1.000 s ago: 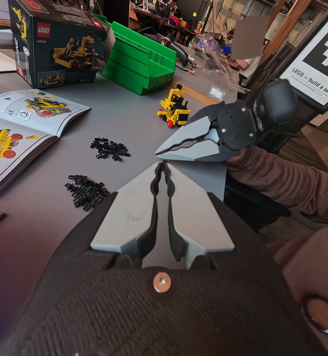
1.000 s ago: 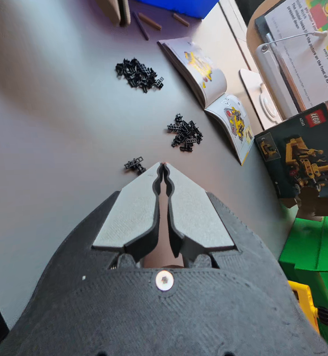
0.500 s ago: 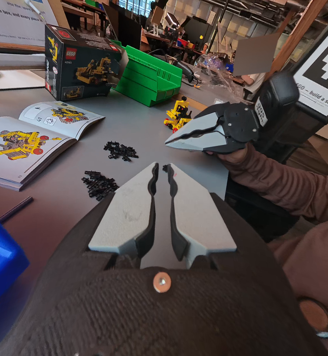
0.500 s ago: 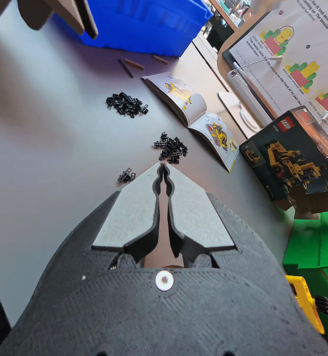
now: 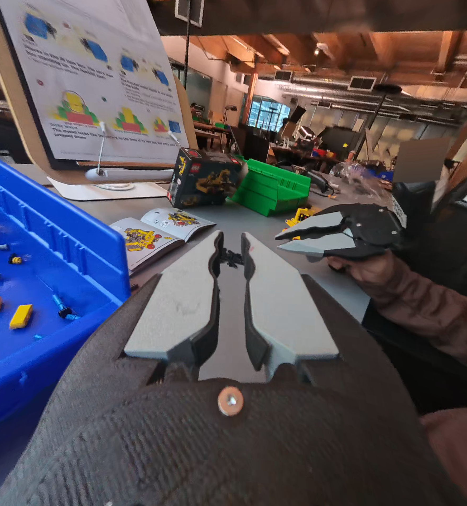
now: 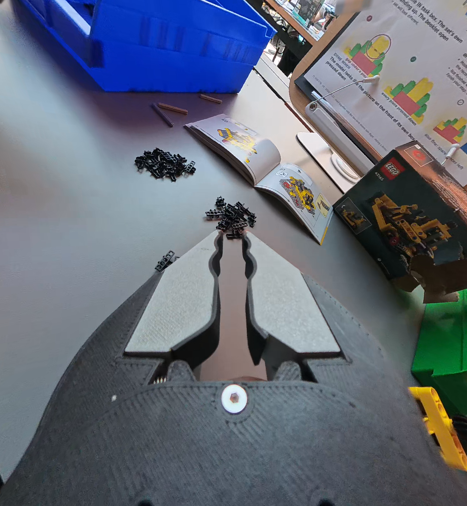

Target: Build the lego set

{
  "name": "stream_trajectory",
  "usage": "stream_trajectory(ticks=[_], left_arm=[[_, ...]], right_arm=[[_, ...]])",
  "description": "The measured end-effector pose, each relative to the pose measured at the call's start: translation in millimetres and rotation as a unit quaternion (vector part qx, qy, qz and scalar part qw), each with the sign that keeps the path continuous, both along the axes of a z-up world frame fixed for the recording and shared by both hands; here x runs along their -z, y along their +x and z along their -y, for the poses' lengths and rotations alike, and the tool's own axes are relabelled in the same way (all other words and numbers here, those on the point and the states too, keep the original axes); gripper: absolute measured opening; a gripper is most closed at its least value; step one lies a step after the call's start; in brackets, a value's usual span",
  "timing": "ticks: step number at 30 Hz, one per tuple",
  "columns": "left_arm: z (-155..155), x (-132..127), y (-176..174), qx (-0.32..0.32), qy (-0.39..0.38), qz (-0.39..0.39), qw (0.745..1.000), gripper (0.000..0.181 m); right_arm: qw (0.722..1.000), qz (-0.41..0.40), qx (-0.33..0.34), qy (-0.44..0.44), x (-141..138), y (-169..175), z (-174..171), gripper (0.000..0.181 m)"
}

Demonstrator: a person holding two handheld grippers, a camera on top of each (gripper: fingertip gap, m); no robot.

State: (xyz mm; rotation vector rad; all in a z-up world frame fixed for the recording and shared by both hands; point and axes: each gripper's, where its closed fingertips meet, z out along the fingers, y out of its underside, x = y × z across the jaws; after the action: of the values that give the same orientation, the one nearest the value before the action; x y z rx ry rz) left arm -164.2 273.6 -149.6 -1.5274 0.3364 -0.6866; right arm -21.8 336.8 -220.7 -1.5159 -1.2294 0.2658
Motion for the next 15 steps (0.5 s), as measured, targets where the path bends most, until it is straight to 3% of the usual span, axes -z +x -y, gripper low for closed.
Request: stream_trajectory(ticks=[4,8,12,15], left_arm=[[5,-23,-36,-0.013,0.014,-0.016,1.0,0.013],[-8,-58,-116,-0.066,-0.022,-0.045,0.997,0.015],[-31,-23,-179,-0.112,-0.196,-0.157,0.961,0.027],[-50,-7,-180,-0.083,-0.227,-0.258,0.936,0.025]], right_arm=[[1.0,-0.003,-0.005,-0.002,-1,-1,0,0.009],[1.0,-0.019,-0.008,-0.02,-3,-4,-3,0.008],[0.998,-0.048,-0.017,-0.038,-9,-13,-8,0.008],[0.997,-0.055,-0.02,-0.049,-9,-19,-16,0.008]])
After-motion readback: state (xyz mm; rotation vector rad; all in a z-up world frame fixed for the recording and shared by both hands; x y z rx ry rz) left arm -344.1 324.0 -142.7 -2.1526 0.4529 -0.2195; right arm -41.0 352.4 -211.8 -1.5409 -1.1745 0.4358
